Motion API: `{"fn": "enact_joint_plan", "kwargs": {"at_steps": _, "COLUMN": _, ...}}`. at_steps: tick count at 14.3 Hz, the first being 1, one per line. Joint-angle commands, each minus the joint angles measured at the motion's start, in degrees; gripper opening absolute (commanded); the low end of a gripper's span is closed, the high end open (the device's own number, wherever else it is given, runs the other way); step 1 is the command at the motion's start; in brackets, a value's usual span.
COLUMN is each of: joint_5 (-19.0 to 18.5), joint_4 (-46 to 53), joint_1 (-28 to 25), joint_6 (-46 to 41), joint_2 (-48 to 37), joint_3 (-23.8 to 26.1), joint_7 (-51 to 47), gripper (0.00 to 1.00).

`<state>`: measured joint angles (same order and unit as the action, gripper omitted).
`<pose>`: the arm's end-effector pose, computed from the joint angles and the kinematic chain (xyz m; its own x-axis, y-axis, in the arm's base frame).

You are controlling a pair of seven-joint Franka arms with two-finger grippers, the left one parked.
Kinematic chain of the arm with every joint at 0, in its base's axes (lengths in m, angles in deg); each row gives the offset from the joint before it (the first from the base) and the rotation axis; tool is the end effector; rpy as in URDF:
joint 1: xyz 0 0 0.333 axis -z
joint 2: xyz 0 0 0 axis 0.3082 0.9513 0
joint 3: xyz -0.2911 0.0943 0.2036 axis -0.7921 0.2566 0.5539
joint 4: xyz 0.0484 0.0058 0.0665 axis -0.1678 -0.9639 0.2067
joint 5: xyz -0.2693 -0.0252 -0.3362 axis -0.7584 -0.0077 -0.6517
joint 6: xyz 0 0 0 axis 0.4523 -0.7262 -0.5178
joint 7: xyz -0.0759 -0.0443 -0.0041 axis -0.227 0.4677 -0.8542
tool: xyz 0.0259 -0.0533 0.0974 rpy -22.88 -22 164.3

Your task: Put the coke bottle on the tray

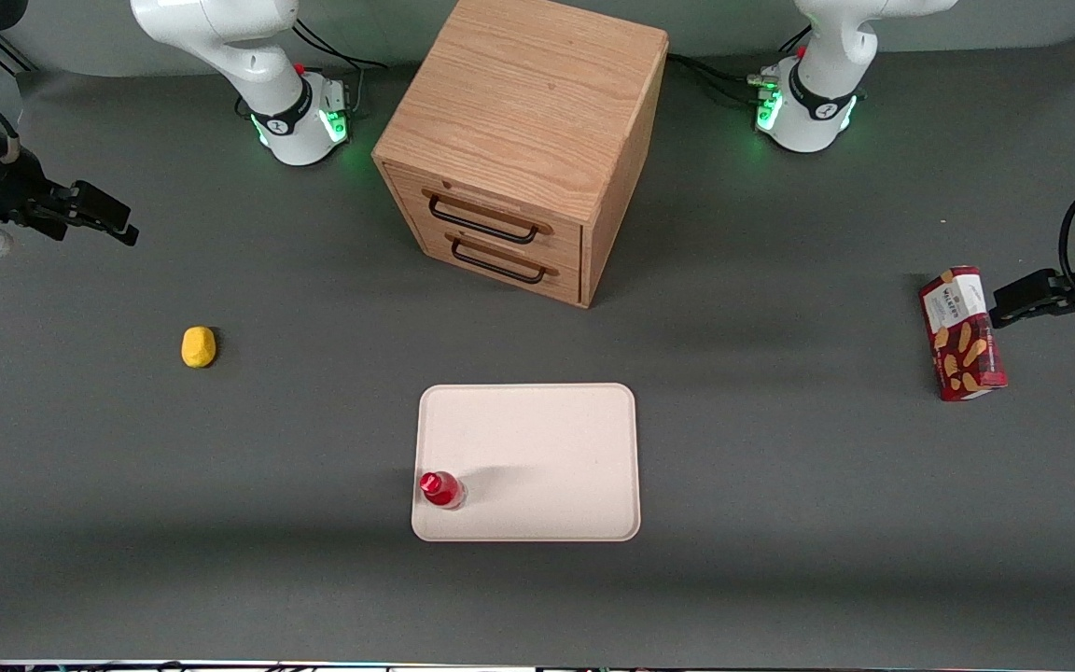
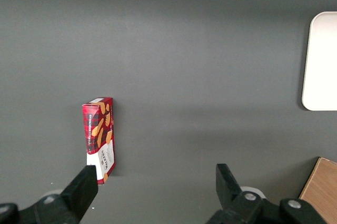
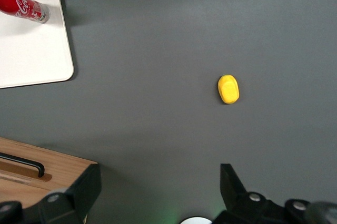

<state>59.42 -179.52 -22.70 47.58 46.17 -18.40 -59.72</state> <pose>0.5276 0.0044 0.6517 0.9903 -0.1334 -0.0381 -0.1341 -0.9908 -0.0167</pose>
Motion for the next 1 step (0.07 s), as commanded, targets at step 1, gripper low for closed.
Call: {"fn": "enact_joint_plan", "kwargs": {"at_steps": 1, "joint_5": -0.82, "joint_4": 3.16, "joint_1": -0.35, "joint_6": -1.36, "joint_2": 2.89, "joint_3": 0.07, "joint_7": 0.11, "gripper": 1.0}}
